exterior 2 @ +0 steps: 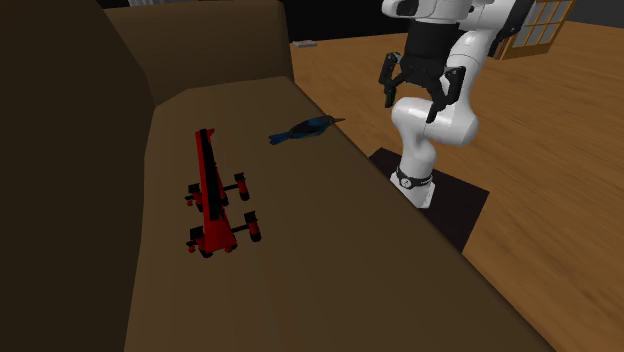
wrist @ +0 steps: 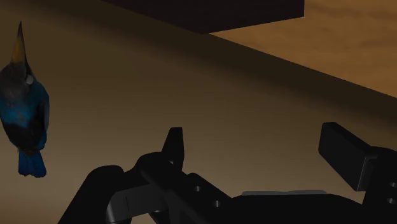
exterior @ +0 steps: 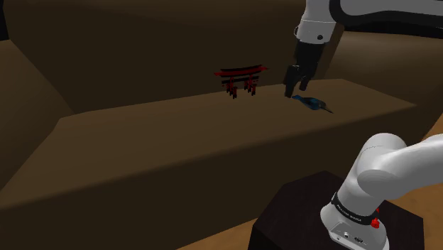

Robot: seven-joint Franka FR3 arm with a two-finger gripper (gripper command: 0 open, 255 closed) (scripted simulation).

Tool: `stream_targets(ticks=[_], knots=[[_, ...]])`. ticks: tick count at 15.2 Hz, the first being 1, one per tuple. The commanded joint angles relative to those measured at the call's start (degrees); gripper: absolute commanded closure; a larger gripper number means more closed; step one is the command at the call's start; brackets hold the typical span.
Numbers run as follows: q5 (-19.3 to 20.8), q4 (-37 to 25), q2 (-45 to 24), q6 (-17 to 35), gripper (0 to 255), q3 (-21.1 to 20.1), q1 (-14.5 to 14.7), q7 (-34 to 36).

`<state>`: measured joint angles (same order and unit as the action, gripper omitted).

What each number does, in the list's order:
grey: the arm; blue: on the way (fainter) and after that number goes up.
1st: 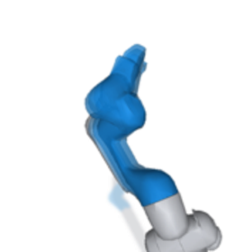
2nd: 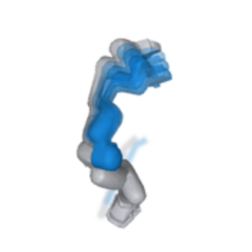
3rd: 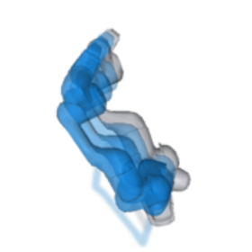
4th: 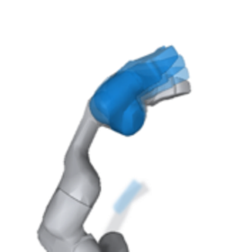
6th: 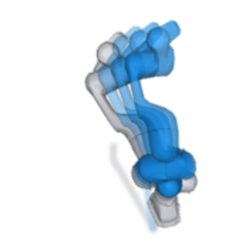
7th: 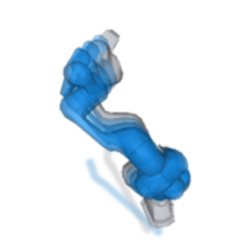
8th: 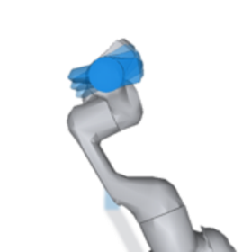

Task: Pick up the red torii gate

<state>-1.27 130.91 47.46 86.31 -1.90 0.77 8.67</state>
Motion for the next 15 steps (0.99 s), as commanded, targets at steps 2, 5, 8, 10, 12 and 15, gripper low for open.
stream_targets(ticks=[2,5,8,10,12,15], knots=[[0.2,-0.9,-2.2,1.1,0,0.3,-0.2,-0.2],[0.7,-4.2,-8.9,3.9,0,1.2,-0.8,-0.7],[1.0,-8.1,-15.6,6.2,0,2.0,-1.3,-1.2],[1.2,-11.1,-20.1,7.4,0,2.6,-1.6,-1.5],[1.2,-14.3,-24.6,8.3,0,3.1,-1.9,-1.9],[1.2,-19.8,-31.5,9.2,0,3.9,-2.3,-2.4]])
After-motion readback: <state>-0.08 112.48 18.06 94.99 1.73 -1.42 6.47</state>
